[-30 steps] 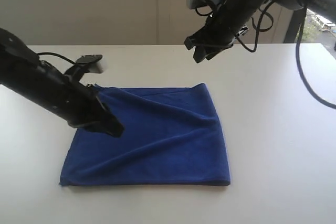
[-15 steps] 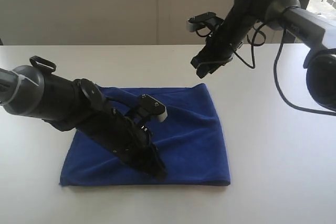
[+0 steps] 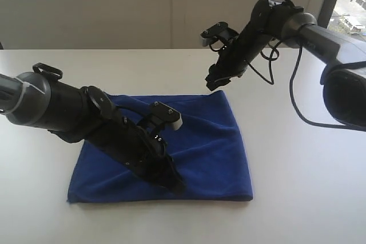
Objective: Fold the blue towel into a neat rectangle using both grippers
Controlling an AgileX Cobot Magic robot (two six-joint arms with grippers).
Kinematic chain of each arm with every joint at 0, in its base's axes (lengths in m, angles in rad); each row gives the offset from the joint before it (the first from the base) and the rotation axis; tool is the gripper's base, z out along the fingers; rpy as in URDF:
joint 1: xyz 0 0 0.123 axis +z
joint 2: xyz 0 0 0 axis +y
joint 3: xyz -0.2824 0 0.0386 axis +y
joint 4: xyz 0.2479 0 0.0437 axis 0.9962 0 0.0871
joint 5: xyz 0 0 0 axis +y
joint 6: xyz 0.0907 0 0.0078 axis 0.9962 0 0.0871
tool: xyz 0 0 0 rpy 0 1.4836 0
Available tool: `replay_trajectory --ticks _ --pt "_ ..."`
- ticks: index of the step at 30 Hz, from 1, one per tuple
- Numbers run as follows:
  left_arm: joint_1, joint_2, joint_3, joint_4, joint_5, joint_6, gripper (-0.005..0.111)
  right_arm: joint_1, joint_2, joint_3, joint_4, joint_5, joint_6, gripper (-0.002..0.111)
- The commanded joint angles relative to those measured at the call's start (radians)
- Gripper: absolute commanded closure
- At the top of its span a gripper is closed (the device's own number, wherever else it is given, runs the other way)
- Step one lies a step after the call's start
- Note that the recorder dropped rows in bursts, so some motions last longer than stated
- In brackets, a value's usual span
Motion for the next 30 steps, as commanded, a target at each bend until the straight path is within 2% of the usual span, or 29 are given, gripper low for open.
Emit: replay_trajectory --ticks 1,10,16,25,30 --pt "-0.006 0.036 0.012 0.018 0.041 -0.005 0.107 -0.001 -0.002 -0.005 0.034 -0.046 -0.031 0.057" --pt "-0.006 0.036 0.012 0.016 0.043 -0.005 0.107 -0.001 0.024 -0.005 -0.013 -0.030 -0.040 0.061" --pt "-0.006 0.036 0.012 0.016 0.057 -0.005 0.107 -0.001 0.026 -0.005 -0.011 0.087 -0.068 0.061" --pt "-0.006 0.036 0.012 0.049 0.224 -0.005 0.107 -0.028 -0.054 -0.005 0.014 0.190 -0.063 0.061" --pt "-0.006 0.036 0.012 0.164 0.297 -0.089 0.107 -0.074 -0.096 -0.005 0.010 0.197 -0.060 0.061"
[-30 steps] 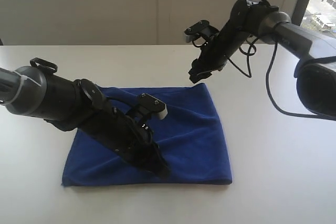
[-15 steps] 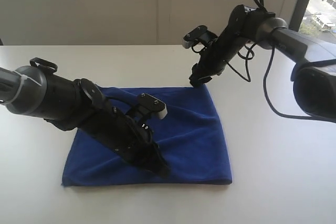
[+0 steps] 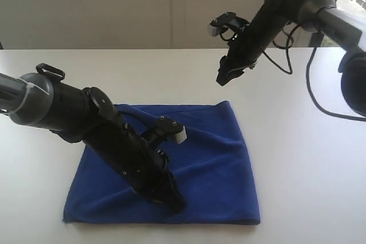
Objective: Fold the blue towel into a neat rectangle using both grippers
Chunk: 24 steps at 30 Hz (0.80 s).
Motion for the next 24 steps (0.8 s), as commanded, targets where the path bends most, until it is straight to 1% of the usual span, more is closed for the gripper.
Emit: replay_trajectory --ticks 1,4,6,7,8,9,13,16,18,20,24 --pt "-0.008 0.025 0.020 0.135 0.087 -0.071 0.107 -0.040 -0.017 -0.005 0.003 0.010 -0.001 0.061" --pt "-0.008 0.025 0.020 0.138 0.132 -0.089 0.107 -0.069 -0.023 -0.005 0.015 0.010 -0.021 0.061" --pt "-0.008 0.025 0.020 0.138 0.141 -0.094 0.107 -0.079 -0.023 -0.005 0.024 0.010 -0.001 0.061" --pt "-0.008 0.025 0.020 0.138 0.143 -0.094 0.107 -0.079 -0.023 -0.005 0.025 0.010 0.126 0.061" --pt "-0.008 0.025 0.020 0.134 0.146 -0.094 0.107 -0.079 -0.023 -0.005 0.033 0.010 0.170 0.061" --pt "-0.008 0.025 0.020 0.134 0.146 -0.094 0.107 -0.079 -0.021 -0.005 0.075 0.010 0.136 0.061" --pt "-0.008 0.025 0.018 0.136 0.140 -0.094 0.107 -0.079 -0.076 -0.003 0.168 0.010 0.126 0.061" --pt "-0.008 0.025 0.018 0.136 0.120 -0.081 0.107 -0.087 -0.144 -0.003 0.158 0.010 0.162 0.061" --pt "-0.008 0.025 0.018 0.136 0.098 -0.061 0.107 -0.091 -0.199 0.004 0.088 0.010 0.220 0.065" --pt "-0.006 0.025 0.018 0.143 0.059 -0.009 0.107 -0.091 -0.314 0.117 -0.033 0.010 0.288 0.069" --pt "-0.006 0.025 0.017 0.136 -0.002 0.001 0.107 -0.091 -0.504 0.396 -0.065 0.010 0.276 0.070"
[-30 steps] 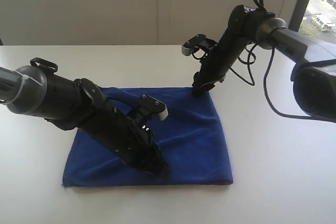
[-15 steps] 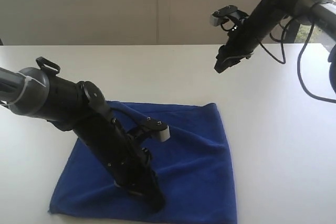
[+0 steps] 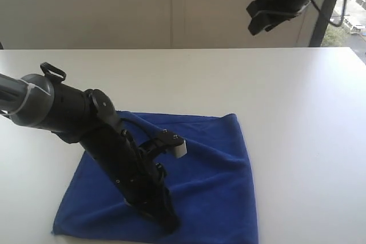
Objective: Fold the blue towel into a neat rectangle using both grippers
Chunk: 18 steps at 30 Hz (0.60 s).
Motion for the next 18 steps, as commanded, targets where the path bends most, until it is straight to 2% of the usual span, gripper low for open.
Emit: replay_trajectory --ticks 1,7,11,18 --pt "-0.006 0.021 0.017 0.054 -0.119 0.024 0.107 -0.012 -0.203 0.288 -0.057 0.007 -0.014 0.070" --pt "-0.006 0.021 0.017 0.049 -0.060 0.024 0.107 -0.008 -0.354 0.523 -0.018 0.007 0.007 0.073" --pt "-0.006 0.021 0.017 0.049 -0.006 0.024 0.107 0.007 -0.363 0.574 0.059 0.007 0.005 0.080" --pt "-0.006 0.021 0.017 0.049 0.042 0.024 0.107 0.045 -0.281 0.576 0.060 0.007 -0.126 0.080"
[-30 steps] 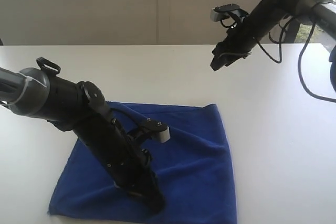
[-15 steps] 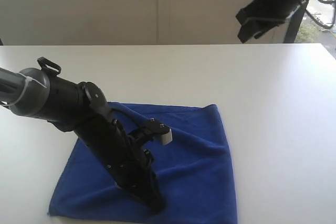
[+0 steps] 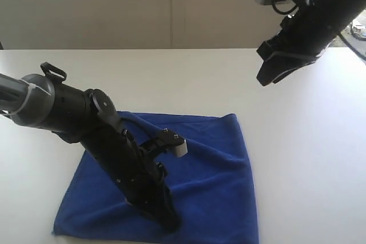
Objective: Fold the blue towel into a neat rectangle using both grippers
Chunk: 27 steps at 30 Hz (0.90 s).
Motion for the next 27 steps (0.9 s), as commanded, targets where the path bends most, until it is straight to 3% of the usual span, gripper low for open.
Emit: replay_trajectory --ticks 1,5,12,17,27 --pt "-0.003 0.021 0.017 0.053 0.043 0.007 0.107 0.015 0.075 0.007 0.006 -0.004 -0.126 0.080" --pt "-0.003 0.021 0.017 0.042 0.043 0.003 0.107 0.015 0.146 0.007 0.014 -0.026 -0.274 0.079" --pt "-0.003 0.021 0.017 0.031 0.162 0.006 0.107 0.019 0.225 0.007 0.020 -0.192 -0.393 0.058" --pt "-0.003 0.021 0.017 0.035 0.159 0.010 0.107 0.030 0.269 0.007 0.057 -0.300 -0.460 0.058" --pt "-0.003 0.021 0.017 0.038 0.146 0.008 0.107 0.040 0.359 -0.001 0.107 -0.292 -0.476 0.058"
